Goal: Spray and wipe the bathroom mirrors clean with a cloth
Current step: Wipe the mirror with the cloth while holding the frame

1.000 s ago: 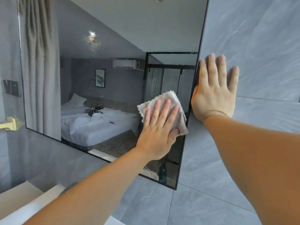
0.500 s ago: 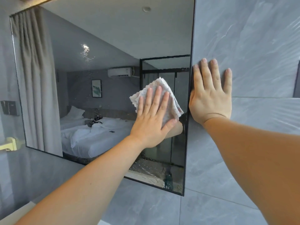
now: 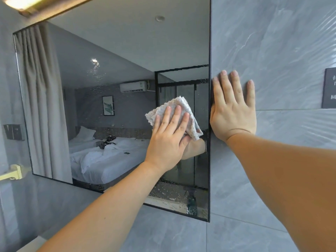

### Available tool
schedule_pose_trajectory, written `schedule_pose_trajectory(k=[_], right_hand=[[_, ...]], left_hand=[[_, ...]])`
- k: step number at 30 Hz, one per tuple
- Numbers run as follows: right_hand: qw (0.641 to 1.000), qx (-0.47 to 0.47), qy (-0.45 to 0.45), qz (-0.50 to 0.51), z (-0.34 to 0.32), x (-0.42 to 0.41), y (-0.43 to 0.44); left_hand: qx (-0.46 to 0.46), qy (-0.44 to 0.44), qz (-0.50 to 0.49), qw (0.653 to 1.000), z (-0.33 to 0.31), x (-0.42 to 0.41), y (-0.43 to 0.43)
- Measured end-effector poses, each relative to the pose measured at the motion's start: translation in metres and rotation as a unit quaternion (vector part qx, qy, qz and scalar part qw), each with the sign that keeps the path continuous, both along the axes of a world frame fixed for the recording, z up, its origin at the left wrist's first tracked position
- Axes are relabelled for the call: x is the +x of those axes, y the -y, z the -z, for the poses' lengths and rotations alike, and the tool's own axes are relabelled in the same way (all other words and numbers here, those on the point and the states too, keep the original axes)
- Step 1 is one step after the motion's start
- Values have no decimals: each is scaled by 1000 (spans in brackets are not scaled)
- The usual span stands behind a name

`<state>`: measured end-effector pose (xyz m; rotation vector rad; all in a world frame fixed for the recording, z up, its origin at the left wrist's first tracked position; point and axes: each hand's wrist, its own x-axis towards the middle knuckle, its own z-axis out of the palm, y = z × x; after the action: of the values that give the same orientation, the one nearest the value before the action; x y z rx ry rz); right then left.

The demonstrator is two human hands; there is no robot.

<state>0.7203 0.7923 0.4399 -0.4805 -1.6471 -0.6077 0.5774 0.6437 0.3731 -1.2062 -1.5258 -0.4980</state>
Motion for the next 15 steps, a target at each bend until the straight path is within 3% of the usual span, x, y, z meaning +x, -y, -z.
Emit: schedule_pose_trajectory(k=[5, 10, 15], right_hand=[[1000, -3, 3, 4, -1, 0, -1], [1000, -10, 12, 8, -1, 1, 1], [1000, -21, 17, 6, -2, 3, 4]], left_hand=[[53, -8, 48, 997, 8, 10, -4], [-2, -59, 128, 990, 46, 22, -3], [-8, 5, 191, 981, 51, 41, 7]])
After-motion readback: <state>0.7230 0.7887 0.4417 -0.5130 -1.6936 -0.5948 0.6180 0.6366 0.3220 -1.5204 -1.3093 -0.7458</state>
